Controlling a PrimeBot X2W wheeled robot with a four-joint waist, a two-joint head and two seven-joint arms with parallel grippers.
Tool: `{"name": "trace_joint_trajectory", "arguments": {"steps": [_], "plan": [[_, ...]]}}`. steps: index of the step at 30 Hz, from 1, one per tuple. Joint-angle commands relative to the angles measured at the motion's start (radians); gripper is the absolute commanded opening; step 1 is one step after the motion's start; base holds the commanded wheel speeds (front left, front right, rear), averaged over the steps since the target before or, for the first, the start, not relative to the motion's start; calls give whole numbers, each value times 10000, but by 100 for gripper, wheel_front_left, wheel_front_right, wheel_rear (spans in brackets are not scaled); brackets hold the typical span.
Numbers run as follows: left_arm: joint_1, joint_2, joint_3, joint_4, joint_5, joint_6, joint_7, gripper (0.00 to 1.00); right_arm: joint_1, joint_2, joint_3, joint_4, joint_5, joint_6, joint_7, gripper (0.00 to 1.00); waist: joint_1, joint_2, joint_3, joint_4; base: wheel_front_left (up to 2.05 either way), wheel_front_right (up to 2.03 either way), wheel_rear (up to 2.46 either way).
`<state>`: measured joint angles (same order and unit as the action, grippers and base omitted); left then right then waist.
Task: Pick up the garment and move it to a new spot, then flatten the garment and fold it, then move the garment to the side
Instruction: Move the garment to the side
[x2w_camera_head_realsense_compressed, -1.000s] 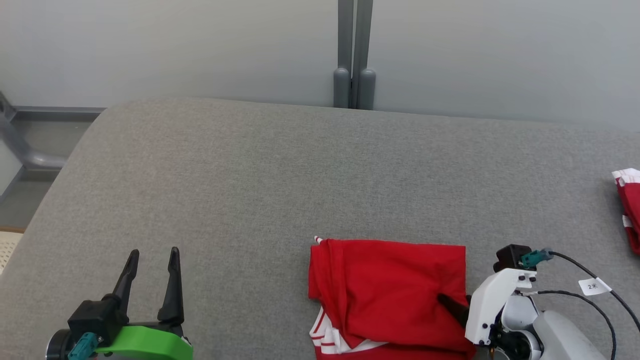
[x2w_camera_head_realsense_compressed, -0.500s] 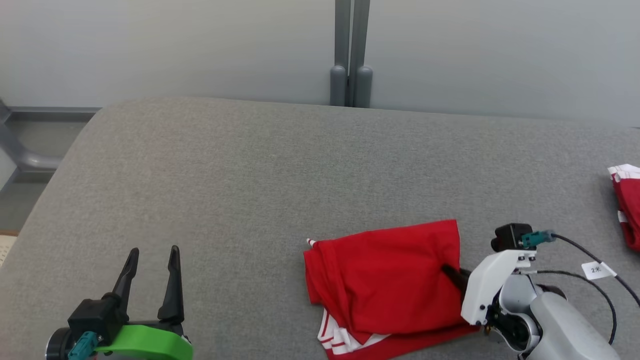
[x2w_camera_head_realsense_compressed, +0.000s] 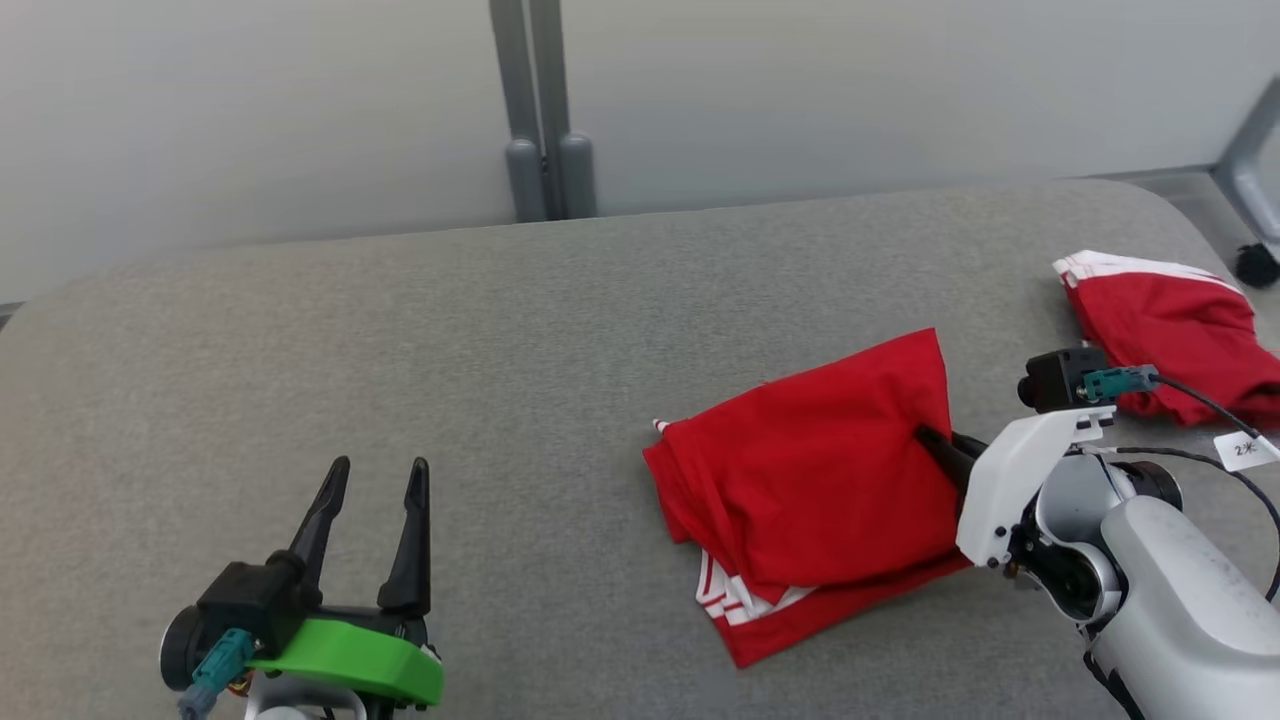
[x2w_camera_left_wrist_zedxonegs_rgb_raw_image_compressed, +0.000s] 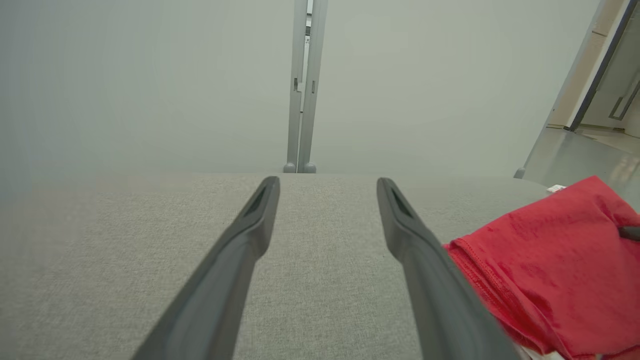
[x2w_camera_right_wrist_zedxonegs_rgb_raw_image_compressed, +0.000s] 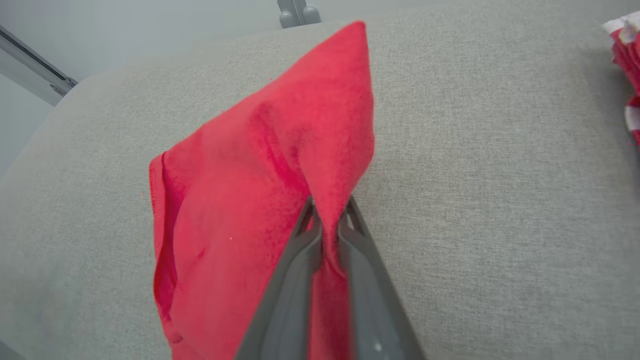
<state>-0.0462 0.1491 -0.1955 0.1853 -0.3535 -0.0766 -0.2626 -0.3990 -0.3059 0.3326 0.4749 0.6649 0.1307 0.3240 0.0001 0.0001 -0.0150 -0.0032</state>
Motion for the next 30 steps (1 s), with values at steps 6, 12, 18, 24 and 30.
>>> {"name": "trace_joint_trajectory", "arguments": {"steps": [6,12,18,24,30], "plan": [[-437,-96,-140,85,225,-145,-23,100,-296,-310,268,-374,128,-1,-109,0,-1,-1,426,-1994,0,0,0],[-617,-81,-130,117,250,-199,-23,100,-473,-485,381,-587,226,-1,-231,0,-1,-1,667,-2757,0,0,0],[-777,76,-68,68,312,-223,-23,100,-773,-571,566,-729,162,-1,-592,0,-1,-1,1060,-3048,0,0,0],[-1062,246,-163,61,373,-277,17,100,-1651,-786,940,-618,141,-1,-1025,0,-1,-1,1660,-2821,0,0,0],[-1407,514,-176,-12,388,-297,154,100,-3122,-1188,1249,-143,425,-1,-1433,0,-1,-1,2499,-2427,0,0,0]]}}
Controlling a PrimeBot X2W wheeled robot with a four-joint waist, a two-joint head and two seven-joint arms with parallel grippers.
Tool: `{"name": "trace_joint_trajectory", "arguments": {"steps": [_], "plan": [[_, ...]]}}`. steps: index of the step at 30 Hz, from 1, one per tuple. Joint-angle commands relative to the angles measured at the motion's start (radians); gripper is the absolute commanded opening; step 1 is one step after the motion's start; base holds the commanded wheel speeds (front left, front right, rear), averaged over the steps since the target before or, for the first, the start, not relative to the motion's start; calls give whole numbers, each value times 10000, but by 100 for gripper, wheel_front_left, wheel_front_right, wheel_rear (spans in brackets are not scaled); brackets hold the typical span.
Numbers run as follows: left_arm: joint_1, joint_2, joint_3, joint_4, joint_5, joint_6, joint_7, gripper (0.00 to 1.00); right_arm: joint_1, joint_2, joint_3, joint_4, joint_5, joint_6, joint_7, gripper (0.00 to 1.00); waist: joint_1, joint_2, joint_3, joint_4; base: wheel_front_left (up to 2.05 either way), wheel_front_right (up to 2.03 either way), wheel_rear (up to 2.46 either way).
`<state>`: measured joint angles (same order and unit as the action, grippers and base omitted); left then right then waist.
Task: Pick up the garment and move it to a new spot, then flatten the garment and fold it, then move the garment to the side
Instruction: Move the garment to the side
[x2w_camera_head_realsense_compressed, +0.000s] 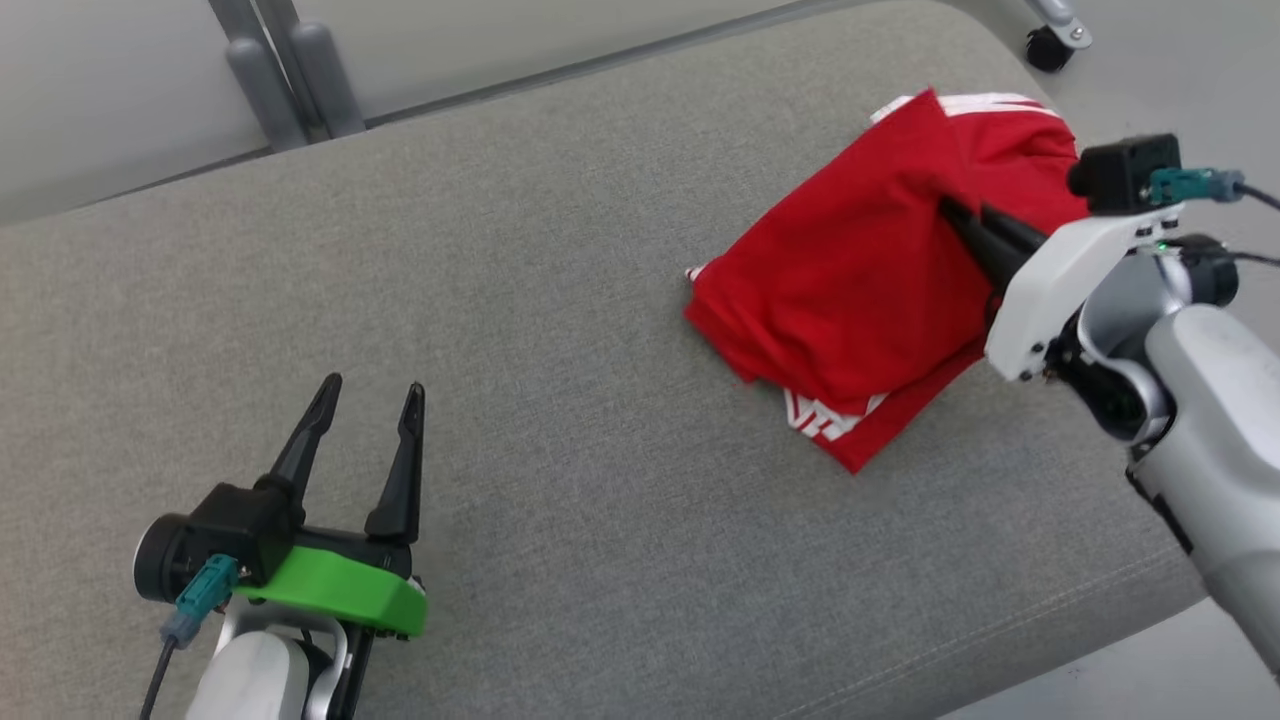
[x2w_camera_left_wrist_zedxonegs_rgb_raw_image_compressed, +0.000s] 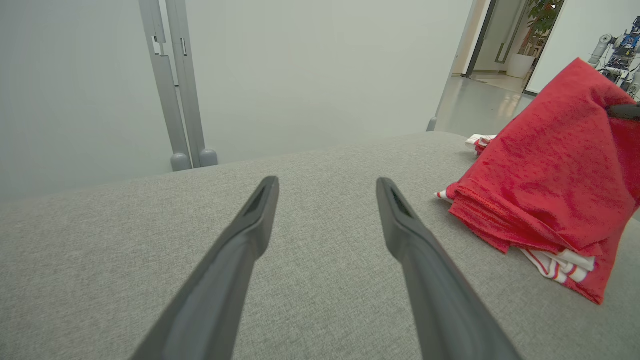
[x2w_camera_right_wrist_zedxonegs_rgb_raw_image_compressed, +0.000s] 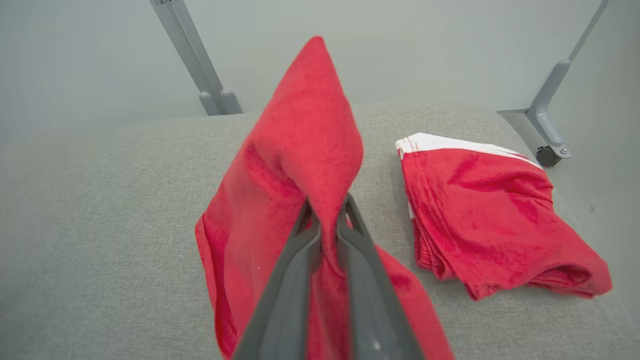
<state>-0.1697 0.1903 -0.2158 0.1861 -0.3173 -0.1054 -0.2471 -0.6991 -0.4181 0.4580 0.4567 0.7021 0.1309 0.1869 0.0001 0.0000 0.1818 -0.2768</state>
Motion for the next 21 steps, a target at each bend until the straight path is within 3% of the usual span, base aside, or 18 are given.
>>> {"name": "trace_joint_trajectory", "arguments": {"steps": [1,9,21], "plan": [[-252,134,4,-50,38,-23,45,100,-433,-136,7,176,169,-2,-140,0,-1,0,705,386,0,0,0],[-717,336,-217,-122,53,-88,157,100,-1810,-1384,-150,1561,496,-2,-40,0,-1,0,1688,971,0,0,0],[-1104,675,-271,-322,70,-109,243,100,-2317,-2950,-1007,2992,1074,-4,-356,0,-1,0,2731,1322,0,0,0]]}}
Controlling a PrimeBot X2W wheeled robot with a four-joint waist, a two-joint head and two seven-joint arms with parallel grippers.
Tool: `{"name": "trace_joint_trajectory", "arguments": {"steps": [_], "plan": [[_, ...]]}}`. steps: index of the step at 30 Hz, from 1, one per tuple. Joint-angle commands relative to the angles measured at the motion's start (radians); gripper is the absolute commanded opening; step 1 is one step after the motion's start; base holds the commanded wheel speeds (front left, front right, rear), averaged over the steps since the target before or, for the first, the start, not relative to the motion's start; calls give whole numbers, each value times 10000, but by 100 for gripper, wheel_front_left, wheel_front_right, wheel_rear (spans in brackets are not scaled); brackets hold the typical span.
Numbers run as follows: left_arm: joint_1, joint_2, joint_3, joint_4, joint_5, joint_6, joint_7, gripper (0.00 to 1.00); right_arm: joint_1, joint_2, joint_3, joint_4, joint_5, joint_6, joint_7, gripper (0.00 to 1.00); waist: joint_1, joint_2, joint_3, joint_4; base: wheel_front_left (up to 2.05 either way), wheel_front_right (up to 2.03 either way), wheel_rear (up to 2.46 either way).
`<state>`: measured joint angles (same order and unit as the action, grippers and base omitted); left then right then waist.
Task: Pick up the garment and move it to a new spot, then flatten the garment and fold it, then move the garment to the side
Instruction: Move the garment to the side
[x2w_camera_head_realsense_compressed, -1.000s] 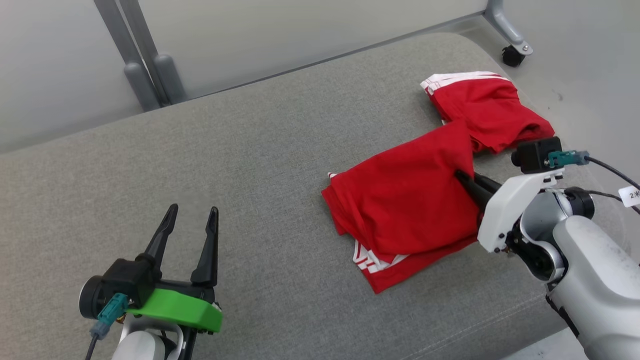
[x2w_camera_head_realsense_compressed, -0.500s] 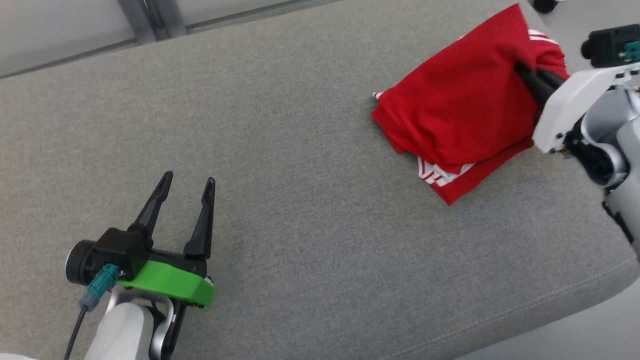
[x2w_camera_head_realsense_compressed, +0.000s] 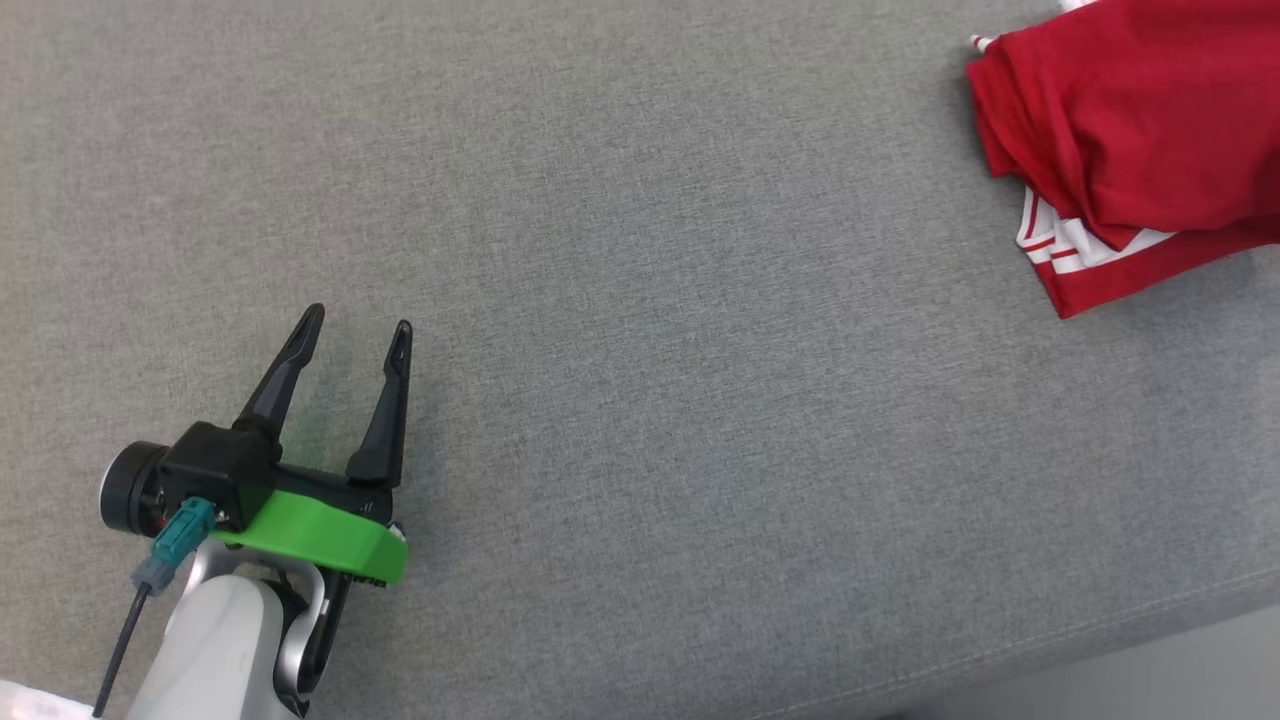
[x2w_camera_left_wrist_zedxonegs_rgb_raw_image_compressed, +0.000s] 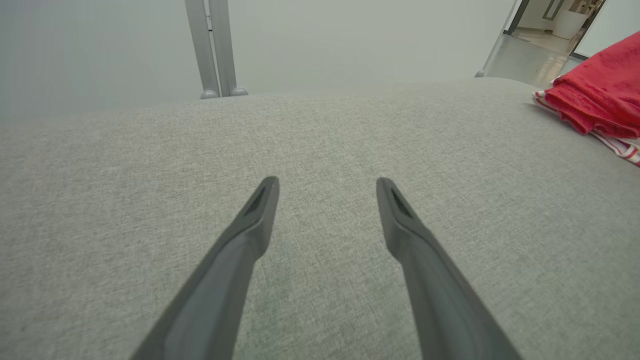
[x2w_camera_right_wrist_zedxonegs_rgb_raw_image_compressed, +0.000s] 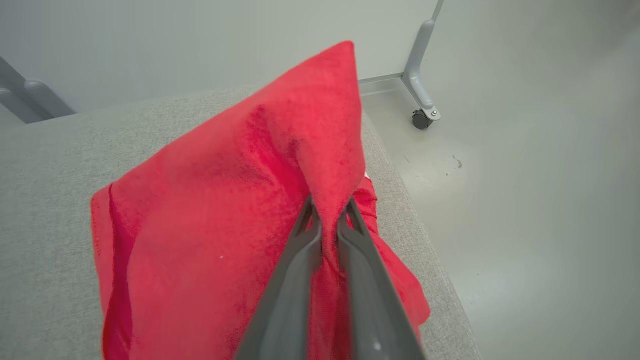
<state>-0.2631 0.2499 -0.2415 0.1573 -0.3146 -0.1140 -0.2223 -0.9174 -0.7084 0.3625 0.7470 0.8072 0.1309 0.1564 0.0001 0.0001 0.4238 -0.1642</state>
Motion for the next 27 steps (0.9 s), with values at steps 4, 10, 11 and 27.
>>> {"name": "trace_joint_trajectory", "arguments": {"steps": [4,10,11,27], "plan": [[-305,130,-50,-83,42,-29,39,100,-312,-108,-332,962,-266,-4,-312,0,-1,-1,556,299,0,0,0],[-417,101,-103,15,-13,-9,-12,100,-767,182,-555,2453,-1117,-4,-930,100,-1,-1,612,500,0,0,0],[-413,86,-100,42,-37,-2,-35,100,-862,195,-570,2671,-1294,-4,-1026,100,-1,-1,570,526,0,0,0],[768,-278,571,401,-461,542,-400,100,-434,1040,322,2002,-3017,-4,-3360,100,-1,-1,-2319,812,0,0,0]]}}
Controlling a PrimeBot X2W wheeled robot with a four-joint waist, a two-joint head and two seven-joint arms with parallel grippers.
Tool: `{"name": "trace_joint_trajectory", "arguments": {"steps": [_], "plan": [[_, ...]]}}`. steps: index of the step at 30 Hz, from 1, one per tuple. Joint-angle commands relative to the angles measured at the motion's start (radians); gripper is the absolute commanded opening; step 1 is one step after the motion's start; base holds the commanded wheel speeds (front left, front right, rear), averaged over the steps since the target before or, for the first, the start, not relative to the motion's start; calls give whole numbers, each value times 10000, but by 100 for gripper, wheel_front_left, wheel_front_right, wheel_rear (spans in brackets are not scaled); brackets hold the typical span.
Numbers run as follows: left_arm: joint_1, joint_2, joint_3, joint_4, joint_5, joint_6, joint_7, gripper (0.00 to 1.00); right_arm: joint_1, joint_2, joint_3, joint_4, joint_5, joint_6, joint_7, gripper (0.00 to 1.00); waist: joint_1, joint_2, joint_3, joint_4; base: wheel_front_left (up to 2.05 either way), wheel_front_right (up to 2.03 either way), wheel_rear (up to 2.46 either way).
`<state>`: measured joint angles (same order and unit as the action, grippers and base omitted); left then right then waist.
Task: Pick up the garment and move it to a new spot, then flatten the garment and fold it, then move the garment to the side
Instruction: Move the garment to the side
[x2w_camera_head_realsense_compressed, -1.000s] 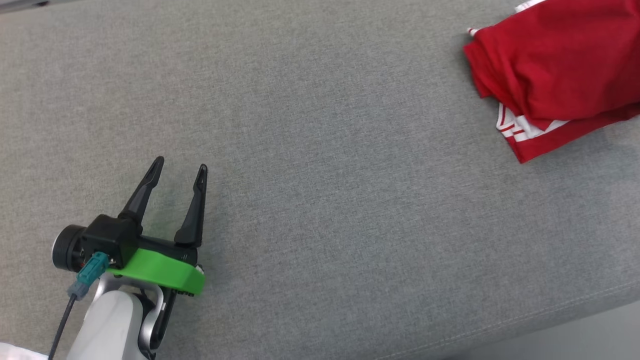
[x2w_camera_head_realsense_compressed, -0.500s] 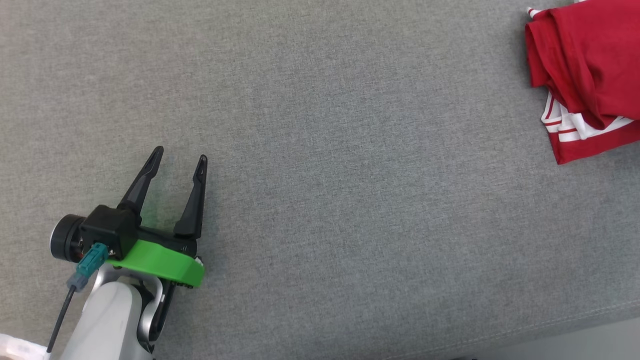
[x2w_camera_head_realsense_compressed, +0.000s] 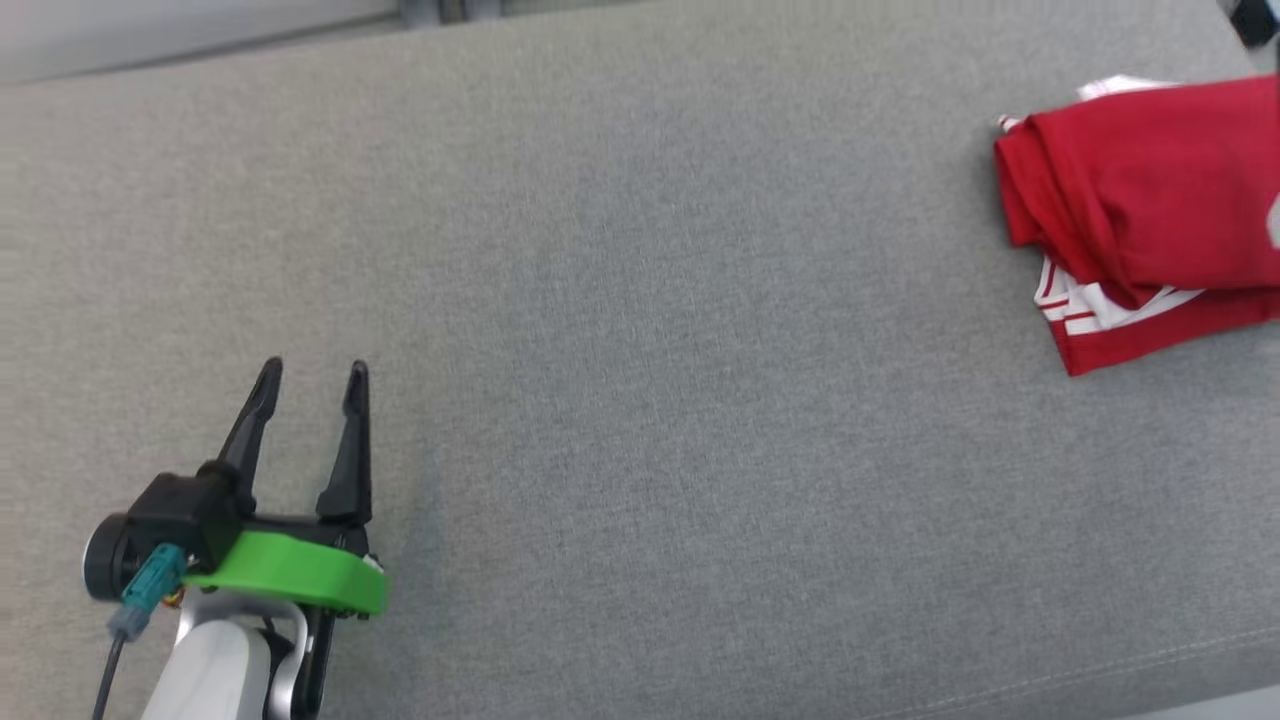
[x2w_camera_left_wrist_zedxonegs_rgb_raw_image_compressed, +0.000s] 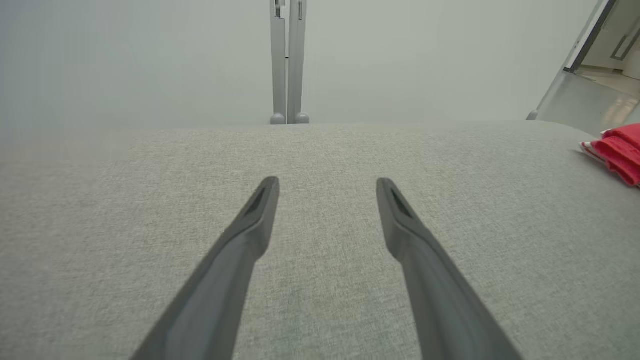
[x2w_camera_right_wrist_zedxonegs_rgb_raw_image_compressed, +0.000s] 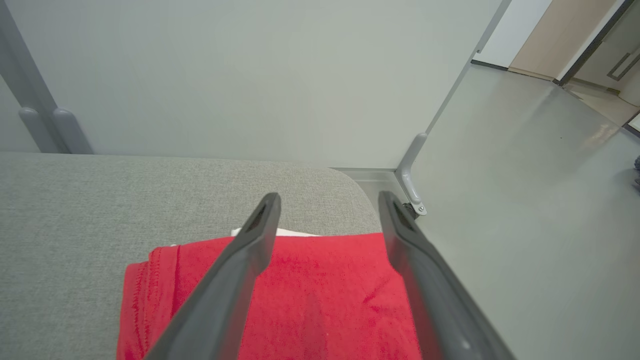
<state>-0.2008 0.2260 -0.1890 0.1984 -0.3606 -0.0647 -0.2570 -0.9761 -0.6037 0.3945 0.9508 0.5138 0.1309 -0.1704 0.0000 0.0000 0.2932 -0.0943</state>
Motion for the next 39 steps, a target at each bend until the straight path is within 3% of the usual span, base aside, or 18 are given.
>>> {"name": "trace_joint_trajectory", "arguments": {"steps": [1,11,24,39], "plan": [[238,-50,137,-49,-74,103,-59,100,262,107,40,-259,-79,-4,-198,100,0,0,-1179,123,0,0,0],[1320,-169,709,-587,-571,207,-76,100,2659,1148,-392,-2720,-140,-4,-851,100,0,0,-2911,336,0,0,0],[1887,-344,1134,-371,-346,634,-86,100,6355,2314,-1713,-5442,-942,-4,-937,100,0,0,-3396,595,0,0,0],[1866,-659,1464,567,142,219,-87,100,7824,3280,-2690,-6165,-1633,-4,-952,100,0,0,-3416,781,0,0,0]]}}
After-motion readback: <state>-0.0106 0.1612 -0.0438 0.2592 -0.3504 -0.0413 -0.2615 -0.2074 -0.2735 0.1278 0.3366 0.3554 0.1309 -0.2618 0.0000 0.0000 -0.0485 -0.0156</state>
